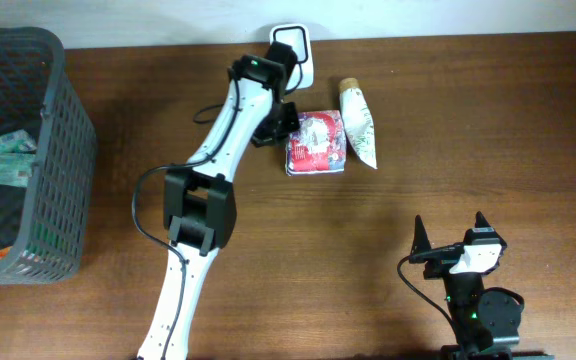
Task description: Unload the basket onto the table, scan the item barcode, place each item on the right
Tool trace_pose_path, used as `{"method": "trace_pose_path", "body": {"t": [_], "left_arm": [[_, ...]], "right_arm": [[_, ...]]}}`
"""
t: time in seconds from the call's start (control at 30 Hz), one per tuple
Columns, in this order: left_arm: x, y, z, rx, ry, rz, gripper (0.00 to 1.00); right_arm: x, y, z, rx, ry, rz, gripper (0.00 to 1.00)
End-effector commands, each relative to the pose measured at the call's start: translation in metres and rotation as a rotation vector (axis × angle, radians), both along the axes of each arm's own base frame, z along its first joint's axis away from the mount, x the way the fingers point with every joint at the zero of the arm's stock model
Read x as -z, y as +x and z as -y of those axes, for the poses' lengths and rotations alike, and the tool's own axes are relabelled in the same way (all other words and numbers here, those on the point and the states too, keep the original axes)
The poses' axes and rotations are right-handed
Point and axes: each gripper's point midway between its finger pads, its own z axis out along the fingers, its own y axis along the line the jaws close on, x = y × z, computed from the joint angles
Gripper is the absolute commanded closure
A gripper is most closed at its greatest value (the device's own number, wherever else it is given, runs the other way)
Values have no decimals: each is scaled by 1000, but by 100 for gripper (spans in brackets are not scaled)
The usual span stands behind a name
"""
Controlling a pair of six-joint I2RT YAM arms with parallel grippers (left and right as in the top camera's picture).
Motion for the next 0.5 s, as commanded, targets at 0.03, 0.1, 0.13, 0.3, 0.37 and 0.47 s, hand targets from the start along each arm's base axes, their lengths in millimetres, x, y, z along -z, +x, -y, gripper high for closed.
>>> {"method": "trace_pose_path", "body": {"t": [0.03,0.1,0.13,0.3,0.37,0.47], "left_arm": [[-11,-2,-40,-67,68,-44,100],[-7,-6,-30,-52,53,-55,100],[-4,-6,-20,-36,40,-43,100],[2,-17,42,74,-14,2,85],[2,-12,31,78,91,52,77],[-15,-6,8,50,149,70,71]], "right_arm": [[4,0,-1,1,7,-6,2],[4,0,-1,1,7,-6,2],[4,0,-1,0,7,-6,1],[4,0,-1,0,7,-6,1],[4,0,-1,0,7,-6,1],[4,0,-1,1,7,-6,1]]}}
